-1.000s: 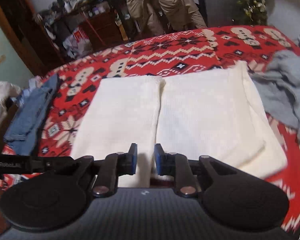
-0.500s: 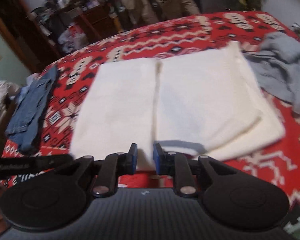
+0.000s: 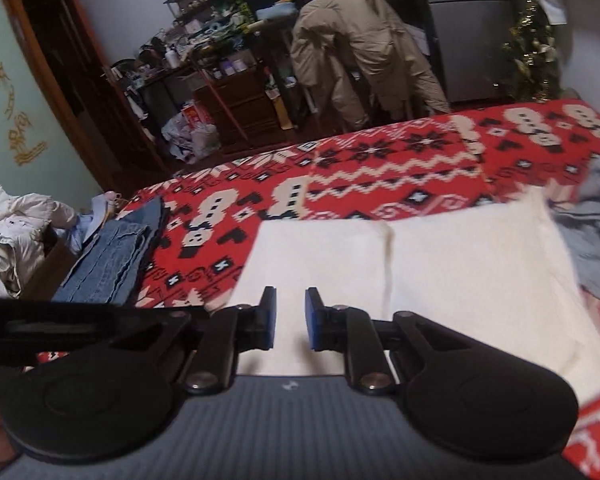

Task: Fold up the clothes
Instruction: 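Close both tools on the folded vest's edge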

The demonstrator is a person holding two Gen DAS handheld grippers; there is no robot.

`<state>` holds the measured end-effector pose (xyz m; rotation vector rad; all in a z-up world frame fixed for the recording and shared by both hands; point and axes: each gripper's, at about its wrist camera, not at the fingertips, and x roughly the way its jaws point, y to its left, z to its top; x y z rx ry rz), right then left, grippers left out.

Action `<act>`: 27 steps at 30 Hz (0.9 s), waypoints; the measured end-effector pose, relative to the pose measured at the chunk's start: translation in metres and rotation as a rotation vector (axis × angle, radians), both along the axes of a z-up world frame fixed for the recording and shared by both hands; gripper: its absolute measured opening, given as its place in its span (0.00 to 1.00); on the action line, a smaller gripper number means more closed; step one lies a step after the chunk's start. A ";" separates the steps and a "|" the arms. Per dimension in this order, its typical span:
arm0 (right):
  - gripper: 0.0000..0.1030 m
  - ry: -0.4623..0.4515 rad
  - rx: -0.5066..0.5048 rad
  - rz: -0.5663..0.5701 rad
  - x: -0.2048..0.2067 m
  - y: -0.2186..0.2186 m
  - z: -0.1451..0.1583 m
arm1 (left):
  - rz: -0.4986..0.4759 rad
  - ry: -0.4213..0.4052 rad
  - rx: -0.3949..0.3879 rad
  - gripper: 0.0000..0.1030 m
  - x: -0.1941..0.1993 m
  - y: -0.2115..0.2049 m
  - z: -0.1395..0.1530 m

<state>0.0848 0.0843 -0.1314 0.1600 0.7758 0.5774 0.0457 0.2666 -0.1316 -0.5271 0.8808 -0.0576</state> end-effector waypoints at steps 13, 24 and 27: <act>0.00 0.091 -0.114 -0.019 0.029 0.004 -0.035 | 0.013 0.050 -0.074 0.03 0.009 0.014 -0.029; 0.04 0.099 -0.051 -0.067 0.009 -0.034 -0.017 | -0.026 0.007 -0.060 0.04 -0.002 -0.003 -0.009; 0.07 0.090 -0.059 0.010 0.002 -0.017 -0.017 | -0.049 0.037 -0.035 0.04 0.003 -0.011 -0.019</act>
